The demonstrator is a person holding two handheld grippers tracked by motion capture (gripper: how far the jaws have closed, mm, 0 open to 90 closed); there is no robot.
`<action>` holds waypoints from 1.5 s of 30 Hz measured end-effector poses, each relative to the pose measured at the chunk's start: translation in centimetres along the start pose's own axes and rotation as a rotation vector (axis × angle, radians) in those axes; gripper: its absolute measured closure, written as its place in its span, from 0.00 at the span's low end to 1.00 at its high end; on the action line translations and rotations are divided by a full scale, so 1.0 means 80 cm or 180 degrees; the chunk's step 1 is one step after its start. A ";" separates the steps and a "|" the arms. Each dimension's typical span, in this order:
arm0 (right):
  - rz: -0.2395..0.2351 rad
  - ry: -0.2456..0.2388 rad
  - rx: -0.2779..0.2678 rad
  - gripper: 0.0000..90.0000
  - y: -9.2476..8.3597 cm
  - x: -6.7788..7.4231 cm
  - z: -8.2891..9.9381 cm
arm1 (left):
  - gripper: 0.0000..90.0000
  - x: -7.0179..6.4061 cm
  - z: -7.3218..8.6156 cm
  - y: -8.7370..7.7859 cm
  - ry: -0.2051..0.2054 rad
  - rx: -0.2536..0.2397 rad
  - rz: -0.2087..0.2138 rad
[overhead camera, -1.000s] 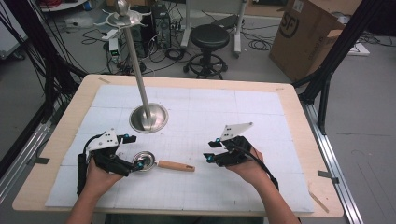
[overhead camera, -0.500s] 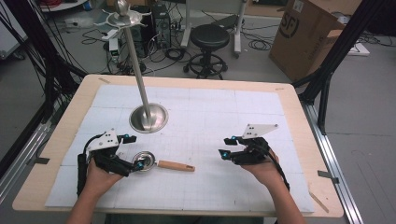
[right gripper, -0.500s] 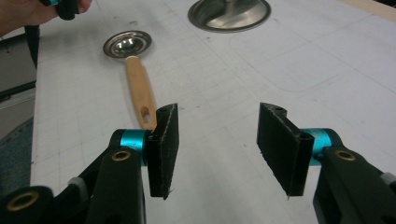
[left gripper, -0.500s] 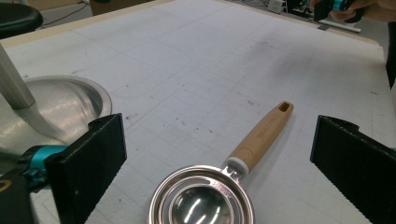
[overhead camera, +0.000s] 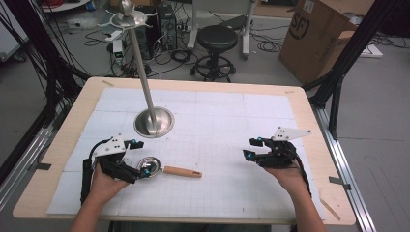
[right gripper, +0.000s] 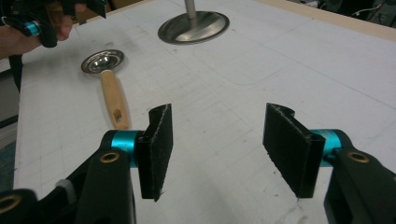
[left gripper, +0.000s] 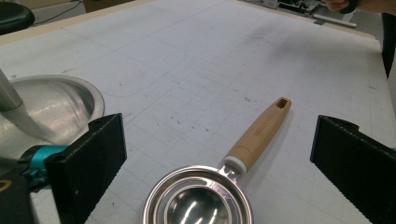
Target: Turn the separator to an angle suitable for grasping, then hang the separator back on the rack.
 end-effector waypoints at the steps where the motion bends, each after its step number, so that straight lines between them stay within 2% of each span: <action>1: 0.0017 0.0030 -0.0011 0.43 -0.001 -0.003 0.001 | 0.05 0.000 0.000 0.000 0.0008 0.0002 0.0003; 7: 0.0101 0.0124 -0.0152 0.32 -0.006 -0.013 0.001 | 0.05 0.002 0.001 -0.002 0.0028 0.0025 -0.0024; 10: 0.0129 0.0146 -0.0277 0.23 -0.009 -0.014 -0.004 | 0.05 0.001 0.000 -0.002 0.0036 0.0003 -0.0009; 15: 0.0174 0.0160 -0.0299 0.19 -0.010 -0.016 -0.003 | 0.05 0.000 0.000 -0.001 0.0059 0.0006 0.0017; 20: 0.0208 0.0196 -0.0281 0.19 -0.013 -0.022 0.004 | 0.05 0.004 -0.002 0.004 0.0012 -0.0025 0.0034; 26: 0.0250 0.0244 -0.0296 0.19 -0.018 -0.026 0.008 | 0.05 -0.002 0.002 0.008 0.0065 0.0118 0.0072; 32: 0.0253 0.0183 -0.0292 0.19 -0.018 -0.022 0.005 | 0.05 -0.009 -0.007 0.016 0.0139 0.0214 0.0103; 33: 0.0256 0.0170 -0.0289 0.19 -0.017 -0.022 0.005 | 0.05 -0.011 -0.007 0.017 0.0149 0.0241 0.0130; 35: 0.0266 0.0147 -0.0242 0.19 -0.016 -0.019 0.007 | 0.05 -0.012 -0.007 0.018 0.0226 0.0333 0.0059; 37: 0.0265 0.0121 -0.0229 0.19 -0.015 -0.018 0.007 | 0.05 -0.015 -0.008 0.020 0.0245 0.0420 0.0089; 39: 0.0271 0.0105 -0.0224 0.19 -0.013 -0.019 0.007 | 0.05 -0.016 -0.011 0.022 0.0349 0.0539 0.0049; 45: 0.0267 0.0097 -0.0203 0.19 -0.005 -0.021 0.007 | 0.05 -0.018 -0.018 0.037 0.0524 0.0975 0.0190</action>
Point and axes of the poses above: each handheld gripper's, and its own axes: y roughly forward along the jaws, z roughly out of its underside, x roughly to its left, the point moved 8 cm from there along y, roughly forward along the jaws
